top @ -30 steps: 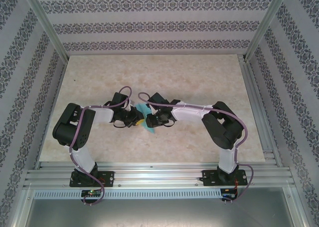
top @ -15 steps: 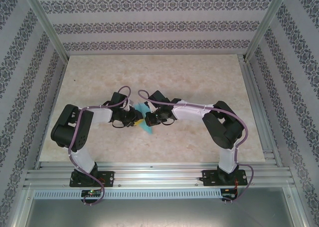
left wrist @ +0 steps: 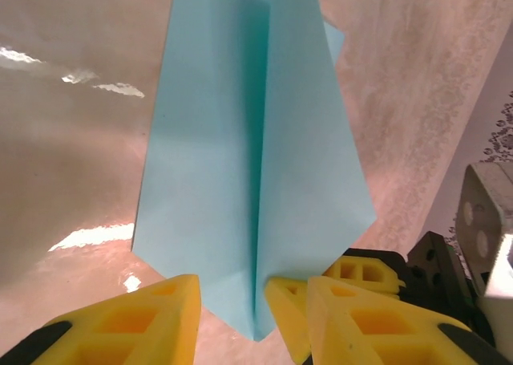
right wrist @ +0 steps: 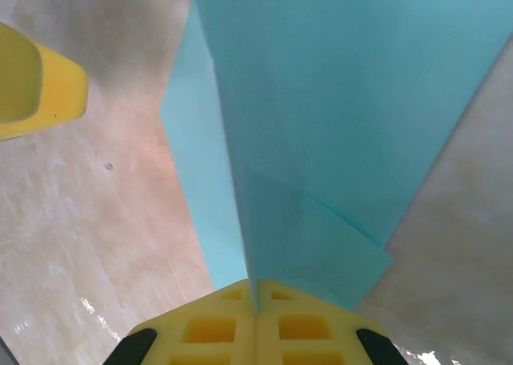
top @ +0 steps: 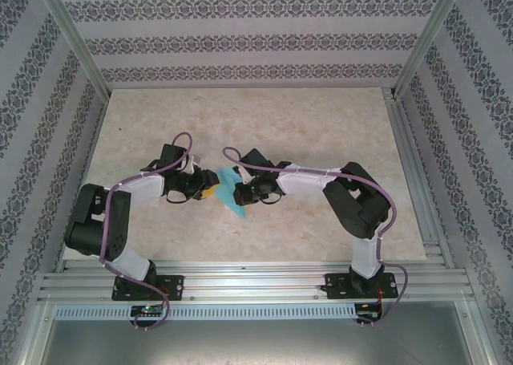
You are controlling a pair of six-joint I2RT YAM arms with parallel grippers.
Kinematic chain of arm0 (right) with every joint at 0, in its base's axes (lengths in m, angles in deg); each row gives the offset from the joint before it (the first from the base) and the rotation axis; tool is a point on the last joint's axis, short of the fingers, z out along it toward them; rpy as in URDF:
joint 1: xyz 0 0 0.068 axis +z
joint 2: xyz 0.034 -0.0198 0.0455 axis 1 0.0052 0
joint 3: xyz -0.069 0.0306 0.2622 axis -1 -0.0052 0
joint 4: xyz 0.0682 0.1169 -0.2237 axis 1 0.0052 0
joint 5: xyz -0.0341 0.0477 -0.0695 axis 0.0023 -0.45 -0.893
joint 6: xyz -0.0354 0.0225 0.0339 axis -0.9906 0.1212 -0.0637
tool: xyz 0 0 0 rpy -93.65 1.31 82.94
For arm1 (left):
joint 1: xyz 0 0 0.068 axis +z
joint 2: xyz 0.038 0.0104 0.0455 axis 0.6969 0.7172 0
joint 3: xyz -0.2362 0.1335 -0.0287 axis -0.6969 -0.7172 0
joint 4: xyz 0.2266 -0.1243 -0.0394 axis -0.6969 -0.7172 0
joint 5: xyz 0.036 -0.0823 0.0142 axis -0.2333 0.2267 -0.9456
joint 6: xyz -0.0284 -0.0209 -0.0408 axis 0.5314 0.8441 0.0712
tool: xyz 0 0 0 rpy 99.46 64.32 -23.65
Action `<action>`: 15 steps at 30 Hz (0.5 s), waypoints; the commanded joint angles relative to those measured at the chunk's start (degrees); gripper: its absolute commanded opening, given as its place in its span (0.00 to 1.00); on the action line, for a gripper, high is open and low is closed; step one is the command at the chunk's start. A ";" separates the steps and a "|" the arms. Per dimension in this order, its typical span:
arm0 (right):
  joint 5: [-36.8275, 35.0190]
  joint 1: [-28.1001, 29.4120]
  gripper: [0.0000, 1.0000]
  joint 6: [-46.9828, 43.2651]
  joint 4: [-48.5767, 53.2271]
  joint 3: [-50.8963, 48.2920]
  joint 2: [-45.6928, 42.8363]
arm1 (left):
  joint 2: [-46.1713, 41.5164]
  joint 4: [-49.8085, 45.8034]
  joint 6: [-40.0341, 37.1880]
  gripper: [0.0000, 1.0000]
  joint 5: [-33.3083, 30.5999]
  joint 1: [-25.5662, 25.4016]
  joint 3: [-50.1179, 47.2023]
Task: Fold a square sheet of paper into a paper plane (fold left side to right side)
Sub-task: Fourth fold the wing at the center of the table.
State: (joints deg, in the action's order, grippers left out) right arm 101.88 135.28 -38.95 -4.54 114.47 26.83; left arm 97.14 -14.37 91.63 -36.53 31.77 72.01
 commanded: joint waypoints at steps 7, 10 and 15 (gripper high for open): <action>2.43 -1.09 0.08 1.48 -3.02 -1.40 0.29 | 7.15 10.60 4.96 0.35 4.18 -2.68 0.68; 2.99 -1.28 0.08 1.81 -3.69 -1.72 0.29 | 8.96 12.23 6.06 0.29 4.00 -3.44 1.34; 3.78 -1.55 0.09 2.02 -4.21 -1.77 0.46 | 11.46 12.85 6.44 0.28 3.78 -4.34 3.36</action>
State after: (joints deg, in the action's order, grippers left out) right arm 104.35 134.19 -37.47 -6.88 113.42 26.83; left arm 107.52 -5.21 96.98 -33.45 28.23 73.28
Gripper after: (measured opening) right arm 0.085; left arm 0.277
